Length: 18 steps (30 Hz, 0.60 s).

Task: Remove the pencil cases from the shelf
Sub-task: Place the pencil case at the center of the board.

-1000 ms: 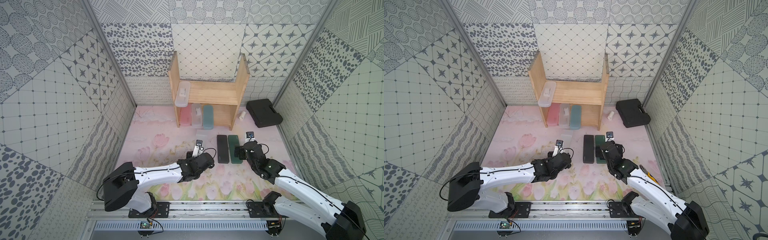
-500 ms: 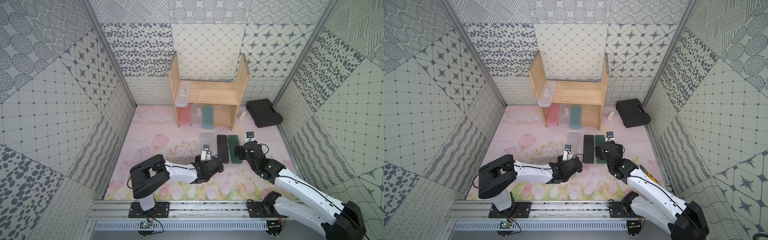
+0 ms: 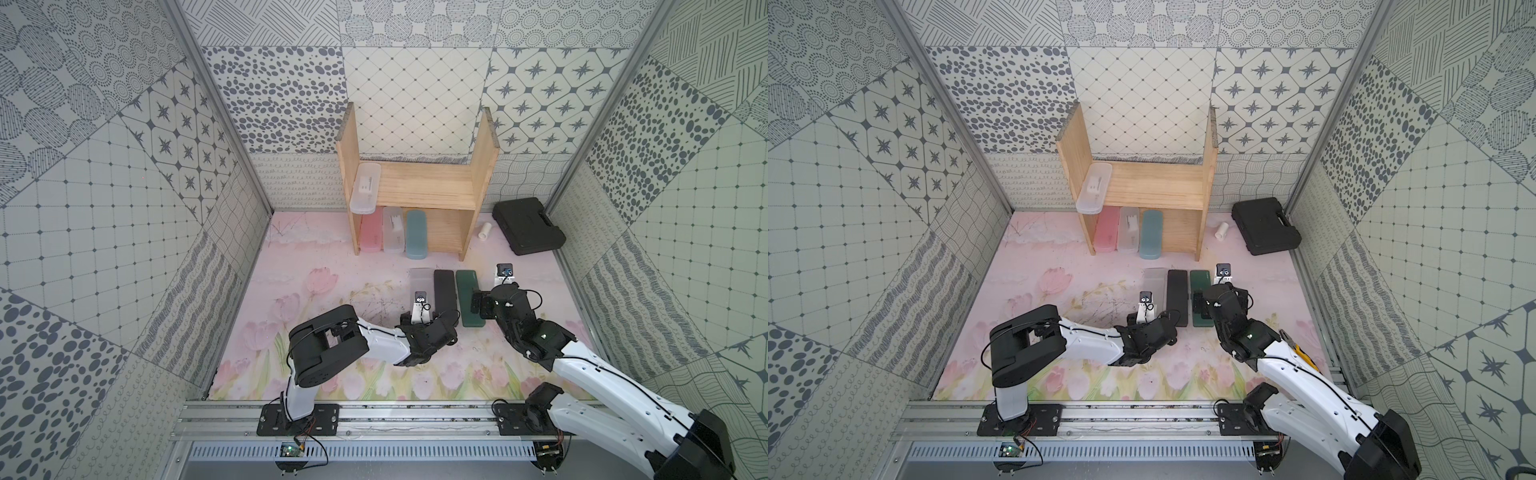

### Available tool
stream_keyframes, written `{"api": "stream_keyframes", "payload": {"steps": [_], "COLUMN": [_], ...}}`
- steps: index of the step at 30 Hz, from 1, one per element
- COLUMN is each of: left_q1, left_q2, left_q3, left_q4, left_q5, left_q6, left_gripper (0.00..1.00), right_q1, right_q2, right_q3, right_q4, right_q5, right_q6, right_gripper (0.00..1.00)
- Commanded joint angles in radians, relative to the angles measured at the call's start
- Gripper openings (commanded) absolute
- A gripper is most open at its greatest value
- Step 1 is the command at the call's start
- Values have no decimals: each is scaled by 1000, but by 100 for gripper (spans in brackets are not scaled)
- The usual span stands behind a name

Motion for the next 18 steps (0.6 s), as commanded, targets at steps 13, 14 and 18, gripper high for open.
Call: {"api": "stream_keyframes", "payload": {"steps": [13, 14, 18], "left_q1": [-5, -5, -3], "left_q2": [-244, -276, -407], "left_q3": [-1, 6, 58], "left_q4": [-156, -172, -273], "left_q5": [-10, -5, 34], "left_q6": [38, 65, 204], "left_gripper": [100, 100, 99], "right_q1": [-6, -7, -7], "right_q2": [-24, -25, -38], "right_q3": [-17, -17, -20], "right_q4": [28, 28, 28], "right_q5": [10, 9, 7], "right_q6": [9, 9, 6], "right_gripper": [98, 98, 98]}}
